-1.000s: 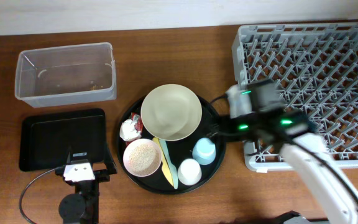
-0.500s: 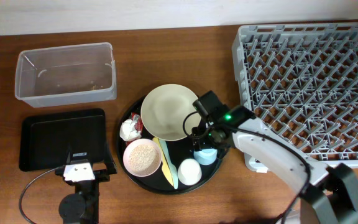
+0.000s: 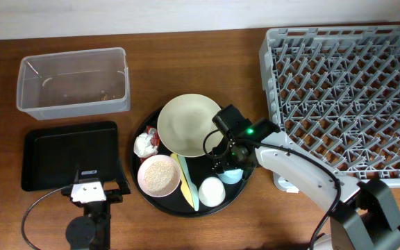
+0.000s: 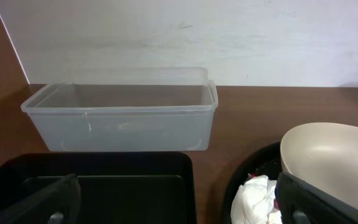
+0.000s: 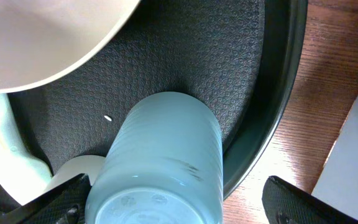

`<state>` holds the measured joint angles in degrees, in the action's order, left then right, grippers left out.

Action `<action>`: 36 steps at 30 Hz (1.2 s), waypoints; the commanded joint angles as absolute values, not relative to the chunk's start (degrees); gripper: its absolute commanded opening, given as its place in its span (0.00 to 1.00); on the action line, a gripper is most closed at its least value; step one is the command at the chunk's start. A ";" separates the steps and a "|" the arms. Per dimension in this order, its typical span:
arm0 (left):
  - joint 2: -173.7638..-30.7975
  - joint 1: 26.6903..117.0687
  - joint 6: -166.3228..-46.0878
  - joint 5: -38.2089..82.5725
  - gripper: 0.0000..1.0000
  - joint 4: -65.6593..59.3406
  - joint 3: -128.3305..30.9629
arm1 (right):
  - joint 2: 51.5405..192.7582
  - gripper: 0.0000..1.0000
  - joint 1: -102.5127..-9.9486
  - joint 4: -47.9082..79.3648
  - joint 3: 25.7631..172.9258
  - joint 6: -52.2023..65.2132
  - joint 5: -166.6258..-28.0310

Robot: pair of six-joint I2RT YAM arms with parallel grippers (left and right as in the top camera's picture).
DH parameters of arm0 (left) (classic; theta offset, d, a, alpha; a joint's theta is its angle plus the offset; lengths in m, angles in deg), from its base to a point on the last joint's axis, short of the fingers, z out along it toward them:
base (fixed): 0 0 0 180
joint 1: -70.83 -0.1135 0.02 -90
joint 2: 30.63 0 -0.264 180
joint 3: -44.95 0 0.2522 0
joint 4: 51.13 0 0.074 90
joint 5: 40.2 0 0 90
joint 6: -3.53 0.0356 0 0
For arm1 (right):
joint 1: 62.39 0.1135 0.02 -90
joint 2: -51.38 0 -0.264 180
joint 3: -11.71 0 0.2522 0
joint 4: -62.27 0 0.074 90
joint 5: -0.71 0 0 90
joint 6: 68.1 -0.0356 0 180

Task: Sort waste into correct bins and load items into the dishwasher rack
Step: 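Lower the right gripper over the light-blue cup and grasp it, then lift the light-blue cup and carry it over the grey dish rack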

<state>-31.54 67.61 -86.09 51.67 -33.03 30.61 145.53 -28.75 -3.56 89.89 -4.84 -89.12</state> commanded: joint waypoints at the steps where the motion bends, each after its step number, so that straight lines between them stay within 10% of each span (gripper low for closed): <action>1: -31.30 67.69 -85.63 51.01 0.99 -32.57 30.66 | 145.74 0.91 -28.22 -3.82 90.92 -4.93 -91.53; 36: -31.30 67.69 -85.61 51.01 0.99 -32.57 30.66 | 145.18 0.68 -28.33 -5.09 91.33 -5.58 -92.79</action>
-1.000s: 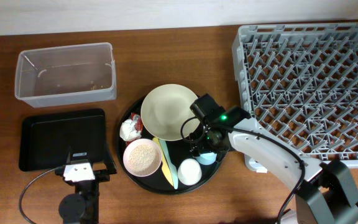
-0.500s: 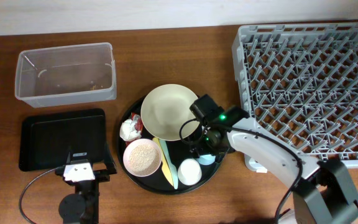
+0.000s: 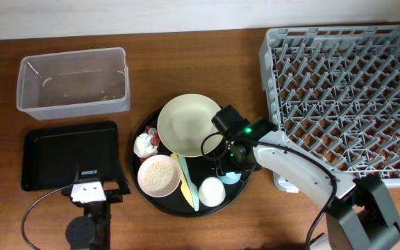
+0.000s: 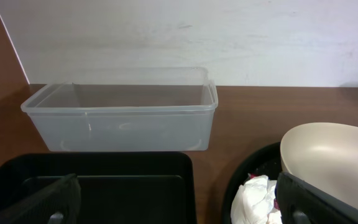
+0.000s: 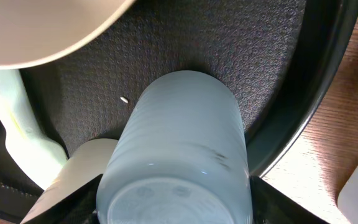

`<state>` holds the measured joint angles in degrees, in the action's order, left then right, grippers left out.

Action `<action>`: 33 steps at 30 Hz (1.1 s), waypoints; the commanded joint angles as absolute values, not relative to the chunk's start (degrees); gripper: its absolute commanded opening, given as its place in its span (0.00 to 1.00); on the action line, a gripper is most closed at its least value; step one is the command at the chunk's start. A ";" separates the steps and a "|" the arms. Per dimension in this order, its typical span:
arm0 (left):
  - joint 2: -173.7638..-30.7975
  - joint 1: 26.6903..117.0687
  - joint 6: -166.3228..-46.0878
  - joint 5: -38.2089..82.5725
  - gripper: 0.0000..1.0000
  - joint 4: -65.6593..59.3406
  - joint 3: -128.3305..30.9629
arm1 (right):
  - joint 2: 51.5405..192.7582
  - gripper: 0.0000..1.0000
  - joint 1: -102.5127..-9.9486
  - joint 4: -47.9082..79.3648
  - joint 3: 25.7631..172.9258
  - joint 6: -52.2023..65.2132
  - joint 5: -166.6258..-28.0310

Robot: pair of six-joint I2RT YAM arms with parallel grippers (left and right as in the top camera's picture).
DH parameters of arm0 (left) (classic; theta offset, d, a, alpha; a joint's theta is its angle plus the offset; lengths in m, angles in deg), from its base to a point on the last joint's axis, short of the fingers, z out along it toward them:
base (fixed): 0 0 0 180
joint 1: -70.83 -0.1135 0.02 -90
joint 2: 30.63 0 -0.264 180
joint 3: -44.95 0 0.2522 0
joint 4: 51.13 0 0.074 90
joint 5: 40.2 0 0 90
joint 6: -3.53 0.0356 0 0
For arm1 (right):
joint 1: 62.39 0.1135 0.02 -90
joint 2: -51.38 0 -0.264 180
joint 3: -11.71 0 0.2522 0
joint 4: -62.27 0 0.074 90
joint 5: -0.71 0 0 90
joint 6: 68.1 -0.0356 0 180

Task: Sort waste into correct bins and load items into the dishwasher rack
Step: 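Lift the light-blue cup and carry it over the grey dish rack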

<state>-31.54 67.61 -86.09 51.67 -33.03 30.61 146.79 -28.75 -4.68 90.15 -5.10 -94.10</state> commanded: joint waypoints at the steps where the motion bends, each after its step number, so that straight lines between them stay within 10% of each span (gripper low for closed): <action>1: -31.30 67.69 -85.63 51.01 0.99 -32.57 30.66 | 145.04 0.68 -28.33 -5.40 91.33 -5.60 -91.96; 23: -31.30 67.69 -85.63 51.01 0.99 -32.57 30.66 | 137.31 0.66 -29.27 -23.67 112.27 -5.60 -70.83; 33: -31.30 67.69 -85.63 51.01 0.99 -32.57 30.66 | 137.24 0.66 -50.30 -26.07 115.60 -5.10 -63.96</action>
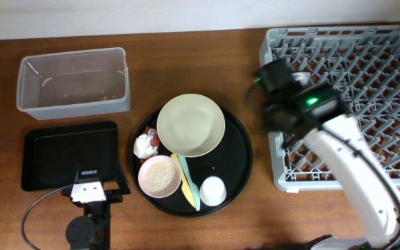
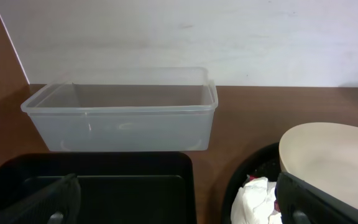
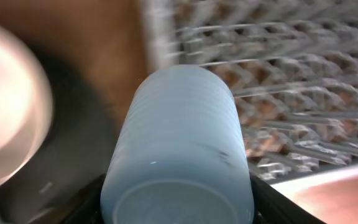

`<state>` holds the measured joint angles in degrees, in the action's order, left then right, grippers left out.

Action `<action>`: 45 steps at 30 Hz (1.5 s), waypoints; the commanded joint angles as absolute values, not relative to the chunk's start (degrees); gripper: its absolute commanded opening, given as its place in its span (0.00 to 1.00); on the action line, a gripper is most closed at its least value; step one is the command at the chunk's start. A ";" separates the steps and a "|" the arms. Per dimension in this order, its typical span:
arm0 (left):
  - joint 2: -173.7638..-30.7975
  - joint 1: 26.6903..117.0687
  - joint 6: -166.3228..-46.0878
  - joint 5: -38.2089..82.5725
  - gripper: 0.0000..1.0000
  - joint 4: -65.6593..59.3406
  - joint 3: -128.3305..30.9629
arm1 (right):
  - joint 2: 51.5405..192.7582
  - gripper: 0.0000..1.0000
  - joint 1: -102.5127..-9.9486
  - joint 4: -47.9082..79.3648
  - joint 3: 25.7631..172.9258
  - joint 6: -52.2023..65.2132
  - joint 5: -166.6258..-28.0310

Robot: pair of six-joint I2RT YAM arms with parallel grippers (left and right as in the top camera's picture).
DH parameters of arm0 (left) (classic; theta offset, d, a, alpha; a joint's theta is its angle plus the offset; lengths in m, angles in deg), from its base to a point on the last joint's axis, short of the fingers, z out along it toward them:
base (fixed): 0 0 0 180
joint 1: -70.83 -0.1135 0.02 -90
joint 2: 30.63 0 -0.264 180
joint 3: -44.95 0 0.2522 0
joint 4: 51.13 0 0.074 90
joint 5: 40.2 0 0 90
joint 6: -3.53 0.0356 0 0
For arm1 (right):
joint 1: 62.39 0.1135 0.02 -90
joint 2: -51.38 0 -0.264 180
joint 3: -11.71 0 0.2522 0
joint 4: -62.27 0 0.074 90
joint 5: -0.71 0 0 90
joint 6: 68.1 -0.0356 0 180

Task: Sort waste into correct bins and load items into the dishwasher rack
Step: 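Lift the light-blue cup and carry it over the grey dish rack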

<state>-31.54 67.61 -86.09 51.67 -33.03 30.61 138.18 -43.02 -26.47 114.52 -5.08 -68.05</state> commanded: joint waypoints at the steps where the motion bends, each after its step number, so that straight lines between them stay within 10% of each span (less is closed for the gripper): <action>1: -31.30 67.69 -85.63 51.01 0.99 -32.59 30.66 | 137.24 0.66 -53.42 -25.59 115.60 -4.71 -63.94; 16: -31.30 67.69 -85.63 51.01 0.99 -32.59 30.66 | 142.55 0.67 -90.19 -10.82 115.57 0.49 -85.25; 45: -31.30 67.69 -85.63 51.01 0.99 -32.57 30.66 | 154.84 0.68 -90.60 -4.96 115.49 0.49 -88.49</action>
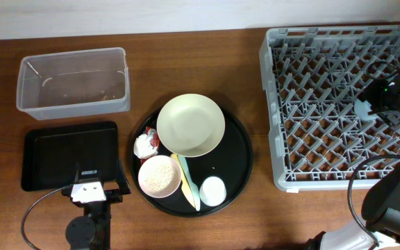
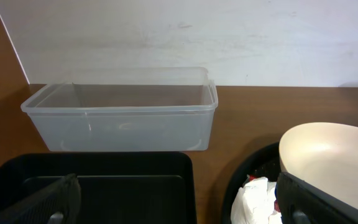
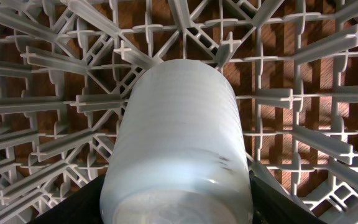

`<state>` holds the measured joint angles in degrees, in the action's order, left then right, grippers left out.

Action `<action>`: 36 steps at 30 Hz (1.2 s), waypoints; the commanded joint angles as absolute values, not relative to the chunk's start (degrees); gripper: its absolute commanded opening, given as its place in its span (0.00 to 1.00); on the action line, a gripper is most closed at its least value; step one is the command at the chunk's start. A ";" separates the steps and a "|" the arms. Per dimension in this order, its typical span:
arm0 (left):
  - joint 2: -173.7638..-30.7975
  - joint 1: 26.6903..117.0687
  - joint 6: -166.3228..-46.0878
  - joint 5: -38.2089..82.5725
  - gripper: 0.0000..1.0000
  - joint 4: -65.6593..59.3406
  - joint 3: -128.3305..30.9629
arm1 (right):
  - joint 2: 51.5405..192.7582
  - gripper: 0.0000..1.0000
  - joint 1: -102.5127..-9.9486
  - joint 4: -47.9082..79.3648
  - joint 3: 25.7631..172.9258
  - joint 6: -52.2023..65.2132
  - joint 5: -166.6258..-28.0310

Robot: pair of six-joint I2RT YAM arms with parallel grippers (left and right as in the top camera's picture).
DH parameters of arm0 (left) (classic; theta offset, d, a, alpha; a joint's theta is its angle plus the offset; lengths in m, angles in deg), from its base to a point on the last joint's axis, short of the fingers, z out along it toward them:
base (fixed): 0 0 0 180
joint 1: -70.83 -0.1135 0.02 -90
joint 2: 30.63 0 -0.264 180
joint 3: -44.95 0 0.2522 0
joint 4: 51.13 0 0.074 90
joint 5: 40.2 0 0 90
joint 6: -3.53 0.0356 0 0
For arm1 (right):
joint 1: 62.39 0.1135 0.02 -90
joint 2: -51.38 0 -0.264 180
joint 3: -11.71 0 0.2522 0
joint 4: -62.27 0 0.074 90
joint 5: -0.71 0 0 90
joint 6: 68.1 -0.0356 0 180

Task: Sort waste into correct bins and load items into the dishwasher rack
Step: 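Lift the light-blue cup and carry it over the grey dish rack, then lower the cup into the rack and open the right gripper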

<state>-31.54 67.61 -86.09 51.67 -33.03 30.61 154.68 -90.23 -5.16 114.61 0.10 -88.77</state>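
Observation:
A pale blue cup (image 3: 179, 143) fills the right wrist view, held bottom toward the camera just above the grey dishwasher rack (image 3: 42, 62). My right gripper (image 3: 176, 204) is shut on it, over the rack's right side (image 1: 382, 97). The round black tray (image 1: 236, 161) holds a cream plate (image 1: 190, 125), a bowl of grains (image 1: 159, 175), a small white cup (image 1: 212, 190), a pale spoon (image 1: 189, 182) and a crumpled tissue (image 1: 144, 144). Low at the front left, my left gripper (image 1: 91, 189) rests open and holds nothing.
A clear plastic bin (image 1: 73, 82) stands at the back left, with a black rectangular tray (image 1: 68, 154) in front of it. The rack (image 1: 325, 83) takes up the right of the table. My right arm reaches in from the right edge.
My right gripper has carried the blue cup from the rack's left edge to its right side, and the cup is now low over the grid. The left arm has not moved.
My right gripper stood open around the blue cup on the round tray. Then it was shut on the cup there. Later it held the cup at the rack's left edge, and now it holds it over the rack's right side.

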 commanded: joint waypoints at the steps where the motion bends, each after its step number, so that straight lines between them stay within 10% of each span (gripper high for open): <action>1: -31.30 67.69 -85.63 51.01 0.99 -32.57 30.66 | 154.81 0.68 -90.60 -4.76 115.49 0.49 -88.60; 36: -31.30 67.69 -85.63 51.01 0.99 -32.59 30.66 | 149.79 0.68 -90.60 -12.39 118.41 1.30 -85.45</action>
